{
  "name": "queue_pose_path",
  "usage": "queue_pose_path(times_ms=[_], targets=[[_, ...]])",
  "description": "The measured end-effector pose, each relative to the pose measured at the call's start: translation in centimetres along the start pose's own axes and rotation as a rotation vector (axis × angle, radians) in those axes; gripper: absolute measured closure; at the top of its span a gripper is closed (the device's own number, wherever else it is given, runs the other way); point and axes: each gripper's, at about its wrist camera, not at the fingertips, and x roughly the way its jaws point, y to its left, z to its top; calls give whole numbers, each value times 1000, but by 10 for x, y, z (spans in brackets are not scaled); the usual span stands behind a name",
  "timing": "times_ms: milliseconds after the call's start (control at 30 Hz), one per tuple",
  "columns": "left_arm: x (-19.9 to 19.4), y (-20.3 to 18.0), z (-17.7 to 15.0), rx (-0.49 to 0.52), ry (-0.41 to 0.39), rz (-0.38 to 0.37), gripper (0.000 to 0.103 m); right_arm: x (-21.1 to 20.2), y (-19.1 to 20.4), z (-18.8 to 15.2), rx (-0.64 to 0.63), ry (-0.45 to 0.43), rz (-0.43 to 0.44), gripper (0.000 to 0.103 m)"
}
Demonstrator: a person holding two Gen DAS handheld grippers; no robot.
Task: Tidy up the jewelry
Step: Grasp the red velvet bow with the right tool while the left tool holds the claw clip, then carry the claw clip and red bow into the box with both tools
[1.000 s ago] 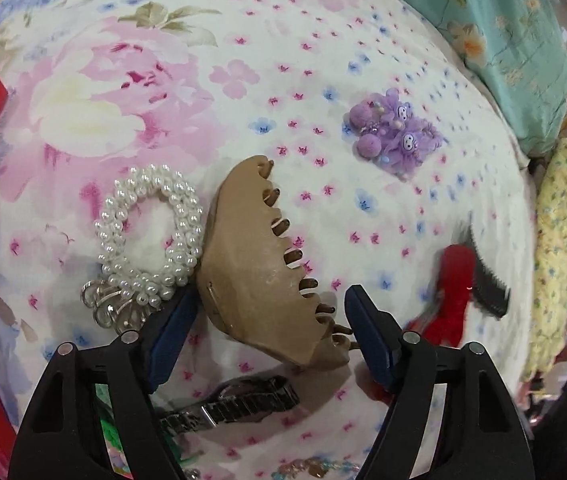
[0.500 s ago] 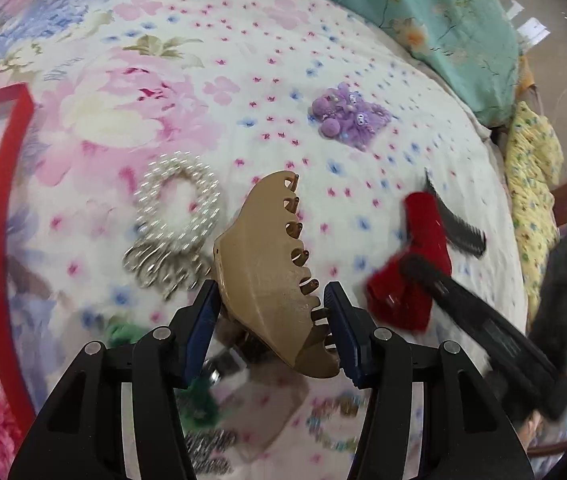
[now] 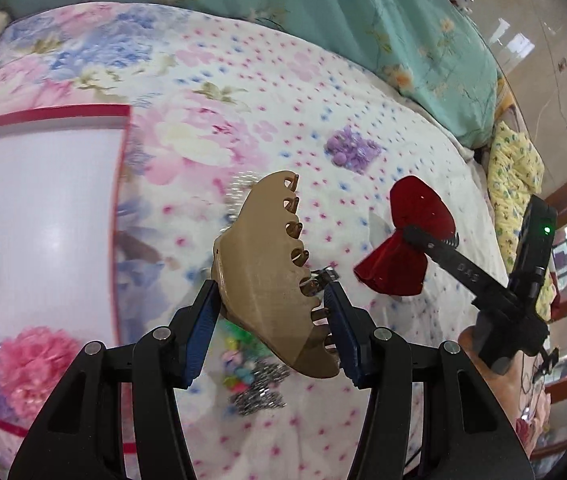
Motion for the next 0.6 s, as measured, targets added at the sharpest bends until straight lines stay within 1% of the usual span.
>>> queue_pose_path(times_ms=[100,233,467,600], targets=[[-13,15,-2,-26,-20,11,50,-1,0,1,79,19,128,89],[-28,38,-4,-63,-46,35,50,-1,20,-1,97,43,225,89],[-49,83,-9,-127,-78,95,50,8,83,-8,17,83,318,89],[-58,102,-9,-141,-96,128,50,17,114,-13,-17,115,359,89]])
